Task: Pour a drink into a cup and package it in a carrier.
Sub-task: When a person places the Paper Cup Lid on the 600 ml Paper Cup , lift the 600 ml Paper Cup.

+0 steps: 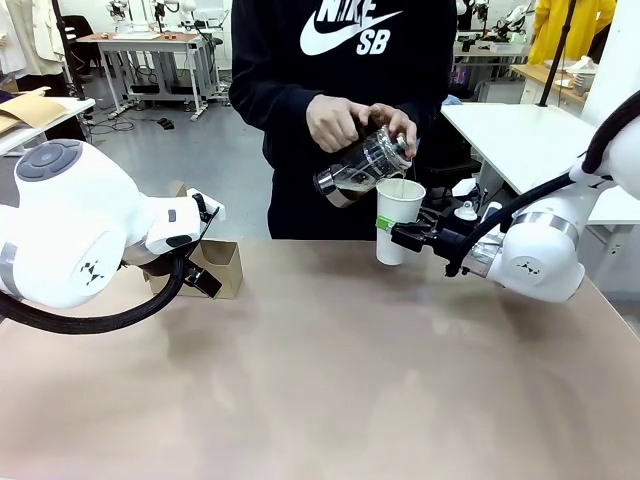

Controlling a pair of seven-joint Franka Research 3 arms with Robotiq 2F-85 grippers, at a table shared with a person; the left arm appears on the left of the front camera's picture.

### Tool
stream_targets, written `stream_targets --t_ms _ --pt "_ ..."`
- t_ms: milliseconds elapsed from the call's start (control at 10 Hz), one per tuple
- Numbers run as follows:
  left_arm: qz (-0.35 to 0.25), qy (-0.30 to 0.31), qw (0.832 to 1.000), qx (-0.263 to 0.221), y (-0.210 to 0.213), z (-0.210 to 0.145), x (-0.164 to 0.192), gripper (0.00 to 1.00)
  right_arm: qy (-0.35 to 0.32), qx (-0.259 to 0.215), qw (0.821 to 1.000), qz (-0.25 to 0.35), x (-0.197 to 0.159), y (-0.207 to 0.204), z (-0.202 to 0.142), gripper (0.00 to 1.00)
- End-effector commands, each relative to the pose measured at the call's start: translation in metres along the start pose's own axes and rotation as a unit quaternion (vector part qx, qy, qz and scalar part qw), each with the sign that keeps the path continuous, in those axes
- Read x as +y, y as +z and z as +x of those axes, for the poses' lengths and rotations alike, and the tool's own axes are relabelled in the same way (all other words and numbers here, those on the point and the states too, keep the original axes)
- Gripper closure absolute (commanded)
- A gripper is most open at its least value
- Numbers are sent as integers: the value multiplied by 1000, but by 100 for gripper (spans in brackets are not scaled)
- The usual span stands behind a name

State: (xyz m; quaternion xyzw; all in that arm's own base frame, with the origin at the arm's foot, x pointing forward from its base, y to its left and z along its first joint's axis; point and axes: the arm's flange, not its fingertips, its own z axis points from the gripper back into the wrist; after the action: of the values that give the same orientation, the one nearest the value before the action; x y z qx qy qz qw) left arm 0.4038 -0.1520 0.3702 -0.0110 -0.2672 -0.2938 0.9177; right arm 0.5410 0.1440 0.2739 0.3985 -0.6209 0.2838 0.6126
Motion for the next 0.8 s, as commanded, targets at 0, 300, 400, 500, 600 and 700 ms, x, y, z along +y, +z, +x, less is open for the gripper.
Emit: stream_targets --t_ms 0,300,400,500,600,700 --pt "-1 0 1000 -1 0 0 0 0 7 -2 1000 -7 2 -4 5 20" --pt "-1 0 1000 -1 0 0 0 0 7 -2 1000 -7 2 -4 5 20" --pt "-1 0 1000 -1 0 0 0 0 7 -2 1000 -7 2 -4 5 20" --pt "-1 0 1000 -1 0 0 0 0 7 -2 1000 -7 2 -4 5 20" --pt "-1 0 1000 -1 0 0 0 0 7 -2 1000 -7 2 -4 5 20" --pt "-1 0 1000 -1 0 0 0 0 7 -2 1000 -7 2 -4 5 20"
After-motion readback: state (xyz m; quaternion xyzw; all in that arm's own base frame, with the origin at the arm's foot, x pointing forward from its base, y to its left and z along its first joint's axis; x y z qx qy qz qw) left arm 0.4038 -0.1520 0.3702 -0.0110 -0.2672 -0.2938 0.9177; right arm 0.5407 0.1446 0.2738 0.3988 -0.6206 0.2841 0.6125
